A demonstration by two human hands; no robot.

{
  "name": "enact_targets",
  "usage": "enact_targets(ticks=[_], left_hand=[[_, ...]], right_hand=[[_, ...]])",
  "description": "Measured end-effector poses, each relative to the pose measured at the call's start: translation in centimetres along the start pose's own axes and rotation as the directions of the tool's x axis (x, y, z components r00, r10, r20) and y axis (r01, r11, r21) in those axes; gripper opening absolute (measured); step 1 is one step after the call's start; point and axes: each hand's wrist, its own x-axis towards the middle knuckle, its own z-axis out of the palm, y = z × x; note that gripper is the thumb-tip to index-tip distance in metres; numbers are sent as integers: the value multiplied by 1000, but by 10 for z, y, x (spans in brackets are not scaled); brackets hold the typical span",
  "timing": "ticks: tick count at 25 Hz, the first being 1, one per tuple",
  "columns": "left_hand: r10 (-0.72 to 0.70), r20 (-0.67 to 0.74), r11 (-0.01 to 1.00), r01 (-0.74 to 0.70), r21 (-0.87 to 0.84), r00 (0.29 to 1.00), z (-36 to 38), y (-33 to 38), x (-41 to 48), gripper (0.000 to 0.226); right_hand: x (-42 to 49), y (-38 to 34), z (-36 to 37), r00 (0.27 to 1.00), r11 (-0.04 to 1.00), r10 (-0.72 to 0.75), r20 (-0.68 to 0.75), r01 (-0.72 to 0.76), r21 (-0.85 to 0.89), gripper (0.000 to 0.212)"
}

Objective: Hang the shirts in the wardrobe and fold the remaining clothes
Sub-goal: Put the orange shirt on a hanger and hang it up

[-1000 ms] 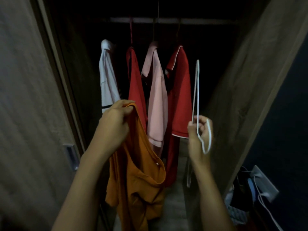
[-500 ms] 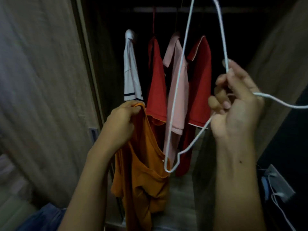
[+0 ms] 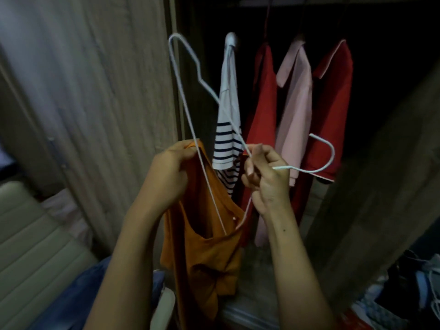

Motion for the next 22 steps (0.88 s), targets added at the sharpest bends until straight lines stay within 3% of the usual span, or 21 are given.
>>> enact_targets(ticks=[5, 10, 14, 18, 22], left_hand=[[-196, -199, 981, 192, -40, 960, -20, -46, -21, 57], [-339, -340, 941, 312, -132, 877, -35, -61, -40, 63], [-364, -333, 930, 358, -79, 870, -37, -79, -47, 63], [-452, -337, 892, 418, -171, 826, -36, -93, -48, 54], [-326, -230, 942, 336, 7, 917, -22, -69, -35, 49]], right_hand=[[-8, 20, 0, 975, 974, 54, 215, -4, -225, 15], [-5, -5, -2, 919, 783, 134, 371, 131, -608, 17], [-1, -22, 1, 872, 704, 226, 434, 161, -691, 21], [-3, -29, 0, 834, 612, 352, 425, 138, -778, 17], [-2, -29, 8, 852, 583, 339, 399, 143, -800, 18]])
